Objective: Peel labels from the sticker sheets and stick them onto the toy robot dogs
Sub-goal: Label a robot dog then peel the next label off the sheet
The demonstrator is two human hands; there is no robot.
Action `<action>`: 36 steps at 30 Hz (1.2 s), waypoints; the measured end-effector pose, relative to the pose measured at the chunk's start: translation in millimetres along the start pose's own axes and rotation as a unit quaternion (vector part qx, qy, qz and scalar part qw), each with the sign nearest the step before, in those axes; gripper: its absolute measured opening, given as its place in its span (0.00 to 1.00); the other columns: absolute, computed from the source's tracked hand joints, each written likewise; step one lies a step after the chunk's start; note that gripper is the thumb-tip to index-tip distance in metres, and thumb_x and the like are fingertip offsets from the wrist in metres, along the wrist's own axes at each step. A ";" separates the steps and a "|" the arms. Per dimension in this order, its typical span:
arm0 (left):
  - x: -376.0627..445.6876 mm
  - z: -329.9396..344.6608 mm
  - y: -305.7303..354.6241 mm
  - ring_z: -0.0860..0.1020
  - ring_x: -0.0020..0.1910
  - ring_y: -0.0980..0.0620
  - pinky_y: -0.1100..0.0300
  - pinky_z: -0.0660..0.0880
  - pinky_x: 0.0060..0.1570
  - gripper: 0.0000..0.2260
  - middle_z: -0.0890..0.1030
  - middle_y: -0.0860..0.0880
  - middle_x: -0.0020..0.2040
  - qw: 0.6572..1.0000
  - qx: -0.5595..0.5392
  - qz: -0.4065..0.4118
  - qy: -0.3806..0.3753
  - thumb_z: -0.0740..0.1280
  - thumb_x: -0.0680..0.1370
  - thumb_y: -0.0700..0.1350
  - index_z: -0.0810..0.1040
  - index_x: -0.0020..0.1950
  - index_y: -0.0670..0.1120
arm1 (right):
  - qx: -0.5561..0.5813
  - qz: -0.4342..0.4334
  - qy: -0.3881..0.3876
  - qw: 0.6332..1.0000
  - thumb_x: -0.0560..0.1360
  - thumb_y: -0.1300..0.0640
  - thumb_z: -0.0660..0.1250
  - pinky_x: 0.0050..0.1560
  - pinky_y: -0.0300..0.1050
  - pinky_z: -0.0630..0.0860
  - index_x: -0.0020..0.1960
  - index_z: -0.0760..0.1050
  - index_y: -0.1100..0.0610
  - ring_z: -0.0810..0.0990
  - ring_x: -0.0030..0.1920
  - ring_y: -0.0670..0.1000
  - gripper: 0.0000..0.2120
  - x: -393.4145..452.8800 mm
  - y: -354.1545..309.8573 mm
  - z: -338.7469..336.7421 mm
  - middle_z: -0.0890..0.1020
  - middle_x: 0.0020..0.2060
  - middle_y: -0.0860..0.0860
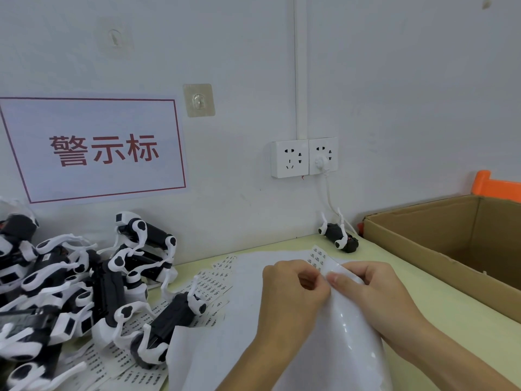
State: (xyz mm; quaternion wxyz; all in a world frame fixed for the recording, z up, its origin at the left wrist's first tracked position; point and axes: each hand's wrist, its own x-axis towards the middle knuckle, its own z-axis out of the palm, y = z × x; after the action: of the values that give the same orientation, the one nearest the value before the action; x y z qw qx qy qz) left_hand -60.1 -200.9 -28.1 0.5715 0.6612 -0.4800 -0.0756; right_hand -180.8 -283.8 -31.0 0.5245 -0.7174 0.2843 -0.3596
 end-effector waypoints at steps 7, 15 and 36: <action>6.4 -7.7 -0.7 0.84 0.38 0.57 0.68 0.78 0.41 0.07 0.86 0.53 0.36 0.993 -0.085 -0.082 -0.030 0.71 0.73 0.38 0.86 0.37 0.46 | 0.027 0.025 -0.012 0.999 0.78 0.58 0.69 0.35 0.42 0.75 0.39 0.85 0.57 0.82 0.34 0.51 0.11 0.3 -1.0 -4.4 0.86 0.36 0.57; 8.9 -9.0 -5.8 0.85 0.43 0.53 0.64 0.80 0.46 0.02 0.87 0.50 0.40 0.982 -0.134 -0.110 -0.069 0.76 0.74 0.42 0.87 0.42 0.46 | 0.044 0.035 -0.020 0.998 0.78 0.58 0.69 0.36 0.43 0.76 0.40 0.86 0.57 0.84 0.36 0.53 0.10 0.0 -4.2 -6.8 0.86 0.38 0.58; 21.6 -18.6 -26.8 0.84 0.36 0.50 0.58 0.83 0.42 0.08 0.86 0.46 0.37 0.965 -0.164 -0.206 0.016 0.68 0.77 0.35 0.85 0.40 0.41 | -0.140 0.172 -0.019 0.975 0.76 0.57 0.68 0.37 0.42 0.70 0.40 0.81 0.66 0.80 0.32 0.52 0.12 18.0 18.6 -34.4 0.83 0.34 0.51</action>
State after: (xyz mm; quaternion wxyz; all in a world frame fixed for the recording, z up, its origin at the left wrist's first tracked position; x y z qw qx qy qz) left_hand -21.9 -206.9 -34.4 0.6522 0.6438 -0.3053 -0.2588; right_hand -199.0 -322.2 -38.3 0.4784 -0.7307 0.4408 -0.2069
